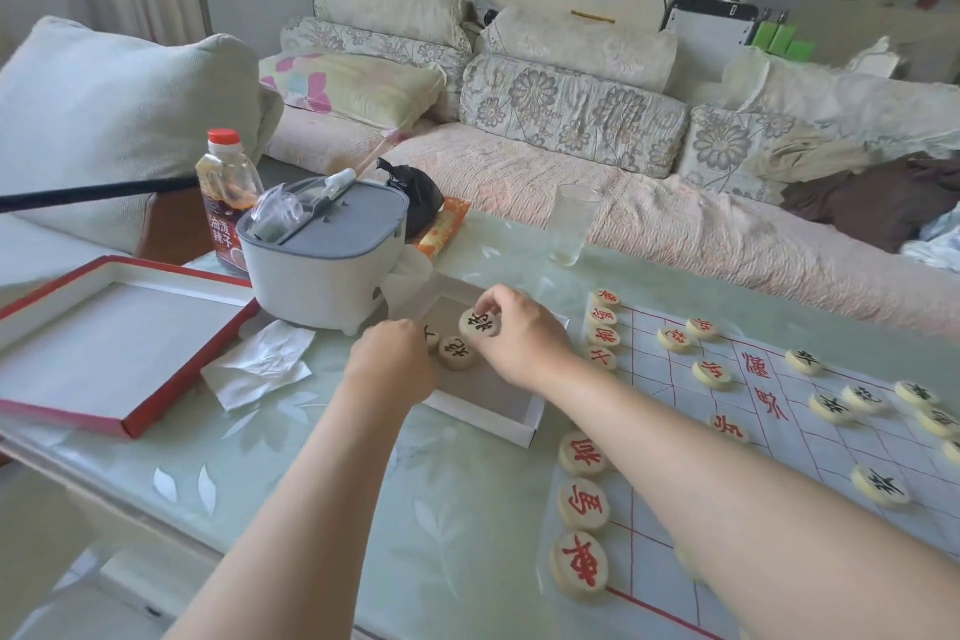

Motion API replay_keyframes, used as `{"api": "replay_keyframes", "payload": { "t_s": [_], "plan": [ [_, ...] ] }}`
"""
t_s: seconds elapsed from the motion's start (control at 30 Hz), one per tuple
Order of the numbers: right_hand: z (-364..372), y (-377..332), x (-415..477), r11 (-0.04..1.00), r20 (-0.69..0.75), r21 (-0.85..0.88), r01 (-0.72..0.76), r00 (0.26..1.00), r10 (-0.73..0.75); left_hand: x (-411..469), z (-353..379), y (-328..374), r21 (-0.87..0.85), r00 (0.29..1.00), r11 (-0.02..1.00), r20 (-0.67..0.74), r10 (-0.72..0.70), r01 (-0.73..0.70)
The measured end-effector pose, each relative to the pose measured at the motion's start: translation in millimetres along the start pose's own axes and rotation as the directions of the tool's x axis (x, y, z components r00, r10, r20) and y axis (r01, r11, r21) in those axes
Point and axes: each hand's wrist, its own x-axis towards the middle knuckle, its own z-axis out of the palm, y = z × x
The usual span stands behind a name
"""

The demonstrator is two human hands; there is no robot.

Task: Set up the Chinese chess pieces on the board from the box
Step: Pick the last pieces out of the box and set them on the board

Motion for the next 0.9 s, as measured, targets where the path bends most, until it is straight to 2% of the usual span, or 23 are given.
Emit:
{"api": "replay_keyframes", "payload": {
  "t_s": [0.13, 0.23, 0.33, 0.4, 0.53, 0.7, 0.9],
  "plan": [
    [-3.9, 8.8, -11.1, 0.999, 0.0, 0.024, 0.034, 0.999, -0.034, -1.3, -9.3, 8.5, 0.0, 0.999, 0.999, -0.019, -0.043, 0.043],
    [-8.3, 14.0, -21.7, 0.999, -0.015, 0.026, 0.045, 0.999, -0.044, -1.1, -18.5, 15.5, -0.016, 0.991, 0.998, -0.122, -0.055, 0.053],
    [-18.6, 21.1, -33.5, 0.998, -0.024, 0.046, 0.045, 0.999, -0.044, -3.6, -20.9, 27.4, -0.117, 0.962, 0.993, -0.272, -0.014, -0.018],
    [-27.2, 28.3, -43.7, 0.997, -0.038, 0.053, 0.047, 0.998, -0.045, -8.4, -18.2, 39.7, -0.161, 0.955, 0.984, -0.296, 0.028, -0.079],
    [-52.6, 53.8, -71.1, 0.999, -0.041, 0.03, 0.017, 0.999, -0.016, -20.5, -11.3, 77.0, -0.272, 0.955, 0.942, -0.273, 0.118, -0.194],
    [-95.1, 103.2, -111.5, 0.999, -0.086, 0.013, -0.039, 0.996, 0.04, -44.2, -2.0, 139.9, -0.391, 0.957, 0.874, -0.091, 0.277, -0.29],
    [-140.5, 165.6, -159.7, 0.982, -0.143, 0.046, -0.182, 0.972, 0.187, -80.6, 10.8, 221.2, -0.392, 0.904, 0.823, -0.059, 0.423, -0.411]
  ]
}}
